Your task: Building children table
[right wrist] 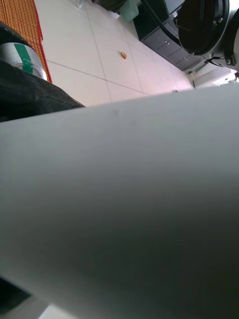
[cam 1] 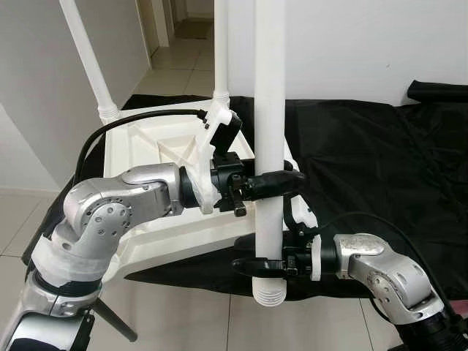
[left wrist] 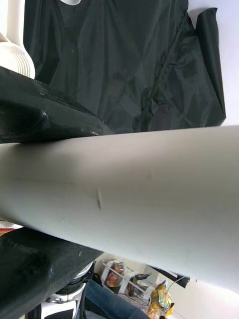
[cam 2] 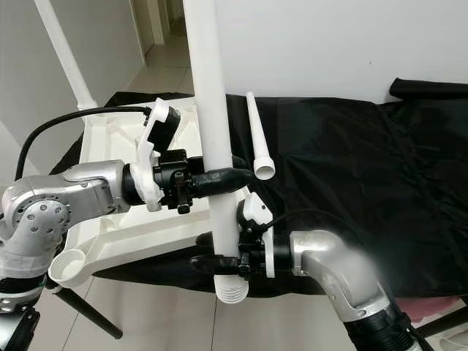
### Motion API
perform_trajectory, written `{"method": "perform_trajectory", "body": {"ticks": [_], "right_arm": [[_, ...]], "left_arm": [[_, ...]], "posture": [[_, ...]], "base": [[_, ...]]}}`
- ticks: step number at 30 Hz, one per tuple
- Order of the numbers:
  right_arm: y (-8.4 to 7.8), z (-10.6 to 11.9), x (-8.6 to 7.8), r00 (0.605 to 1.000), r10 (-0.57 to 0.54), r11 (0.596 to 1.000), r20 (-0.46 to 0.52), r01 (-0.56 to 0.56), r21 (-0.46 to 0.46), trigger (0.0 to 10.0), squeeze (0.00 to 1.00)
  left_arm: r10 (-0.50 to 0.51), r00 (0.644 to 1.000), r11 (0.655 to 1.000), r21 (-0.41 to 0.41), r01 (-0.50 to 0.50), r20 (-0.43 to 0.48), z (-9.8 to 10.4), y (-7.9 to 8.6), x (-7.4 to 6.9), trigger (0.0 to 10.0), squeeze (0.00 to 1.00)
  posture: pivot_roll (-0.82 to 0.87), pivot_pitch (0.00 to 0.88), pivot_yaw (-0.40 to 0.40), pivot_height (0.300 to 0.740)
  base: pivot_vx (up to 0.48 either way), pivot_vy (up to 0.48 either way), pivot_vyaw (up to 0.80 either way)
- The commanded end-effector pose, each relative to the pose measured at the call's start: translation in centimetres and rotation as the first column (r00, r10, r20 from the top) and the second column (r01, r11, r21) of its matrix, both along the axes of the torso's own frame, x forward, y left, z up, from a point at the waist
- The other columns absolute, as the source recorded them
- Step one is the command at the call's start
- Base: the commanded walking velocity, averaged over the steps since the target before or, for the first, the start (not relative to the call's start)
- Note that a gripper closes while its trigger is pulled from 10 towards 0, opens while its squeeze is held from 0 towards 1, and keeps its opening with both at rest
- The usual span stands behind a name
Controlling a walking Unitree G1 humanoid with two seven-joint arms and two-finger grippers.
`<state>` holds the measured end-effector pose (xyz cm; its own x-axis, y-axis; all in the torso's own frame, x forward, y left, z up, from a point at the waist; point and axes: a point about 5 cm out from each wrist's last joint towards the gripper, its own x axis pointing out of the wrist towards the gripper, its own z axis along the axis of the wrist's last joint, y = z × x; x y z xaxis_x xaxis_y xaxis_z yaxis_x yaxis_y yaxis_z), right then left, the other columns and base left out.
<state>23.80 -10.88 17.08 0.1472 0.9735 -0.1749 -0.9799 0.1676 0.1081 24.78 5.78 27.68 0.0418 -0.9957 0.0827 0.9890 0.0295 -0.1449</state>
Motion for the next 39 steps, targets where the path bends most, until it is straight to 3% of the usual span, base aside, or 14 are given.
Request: {"method": "perform_trajectory", "body": {"ticks": [1,2,3,4,11,12,14,16,24,28,33,36,39], "right_arm": [[-0.2,0.0,0.3,1.0,-0.018,1.0,0.0,0.018,-0.015,10.0,0.0],[-0.2,0.0,0.3,1.0,-0.018,1.0,0.0,0.018,-0.015,10.0,0.0],[-0.2,0.0,0.3,1.0,-0.019,1.0,-0.002,0.019,-0.009,10.0,0.38],[-0.3,0.1,0.4,0.999,-0.032,0.999,-0.008,0.032,0.002,10.0,1.0],[-0.8,0.9,0.9,0.997,-0.079,0.996,0.006,0.078,0.04,10.0,0.96],[-0.9,1.5,1.2,0.993,-0.114,0.992,0.031,0.112,0.062,10.0,0.0],[-0.9,1.6,1.3,0.992,-0.123,0.99,0.035,0.12,0.067,10.0,0.0],[-0.7,2.2,2.0,0.977,-0.203,0.975,0.058,0.197,0.098,10.0,0.0],[0.1,3.1,2.9,0.948,-0.309,0.942,0.078,0.293,0.162,10.0,0.0],[1.7,4.2,4.3,0.884,-0.464,0.864,0.064,0.435,0.252,10.0,0.0],[2.4,4.5,4.8,0.853,-0.52,0.827,0.044,0.49,0.277,10.0,0.0],[4.2,4.5,5.9,0.757,-0.654,0.73,0.01,0.627,0.273,10.0,0.0],[4.7,4.4,6.2,0.725,-0.688,0.701,0.007,0.663,0.264,10.0,0.0]], "left_arm": [[-0.269,0.962,0.962,-0.022,0.27,0.041,0.7,-0.2,-1.6,0.0,0.0],[-0.269,0.962,0.962,-0.022,0.27,0.041,0.7,-0.2,-1.6,0.0,0.0],[-0.242,0.97,0.97,-0.007,0.242,0.029,0.7,-0.4,-1.3,10.0,0.0],[-0.203,0.979,0.979,0.014,0.203,0.017,0.7,-0.6,-0.9,10.0,0.0],[-0.084,0.996,0.993,0.077,0.086,-0.038,1.1,-0.6,0.7,10.0,0.0],[-0.019,0.998,0.996,0.09,0.024,-0.055,1.5,-0.4,1.6,10.0,0.0],[-0.005,0.998,0.996,0.089,0.01,-0.057,1.6,-0.3,1.8,10.0,0.0],[0.086,0.994,0.992,0.097,-0.079,-0.063,2.0,-0.1,2.9,10.0,0.0],[0.19,0.981,0.976,0.115,-0.183,-0.046,2.9,0.1,4.1,10.0,0.0],[0.375,0.927,0.923,0.093,-0.373,-0.007,4.5,0.1,6.3,10.0,0.0],[0.428,0.904,0.901,0.078,-0.426,0.001,5.3,-0.1,6.8,10.0,0.0],[0.505,0.863,0.862,0.05,-0.505,0.019,6.2,-0.7,7.5,10.0,0.0],[0.522,0.853,0.852,0.044,-0.522,0.028,6.5,-0.8,7.6,10.0,0.0]], "posture": [[-0.01,0.026,0.049,0.74],[-0.01,0.026,0.049,0.74],[-0.01,0.026,0.049,0.74],[-0.01,0.025,0.047,0.74],[-0.01,0.022,0.047,0.74],[-0.01,0.022,0.05,0.74],[-0.01,0.022,0.05,0.74],[-0.01,0.023,0.047,0.74],[0.0,0.023,0.047,0.74],[0.0,0.023,0.047,0.74],[0.01,0.023,0.045,0.74],[0.01,0.023,0.045,0.74],[0.01,0.02,0.048,0.74]], "base": [[0.0,0.0,0.0],[0.0,0.0,0.0],[0.0,0.0,0.0],[0.0,0.0,0.0],[0.0,0.0,0.0],[0.0,0.0,0.0],[0.0,0.0,0.0],[0.0,0.0,0.0],[0.0,0.0,0.0],[0.0,0.0,0.0],[0.0,0.0,0.0],[0.0,0.0,0.0],[0.0,0.0,0.0]]}}
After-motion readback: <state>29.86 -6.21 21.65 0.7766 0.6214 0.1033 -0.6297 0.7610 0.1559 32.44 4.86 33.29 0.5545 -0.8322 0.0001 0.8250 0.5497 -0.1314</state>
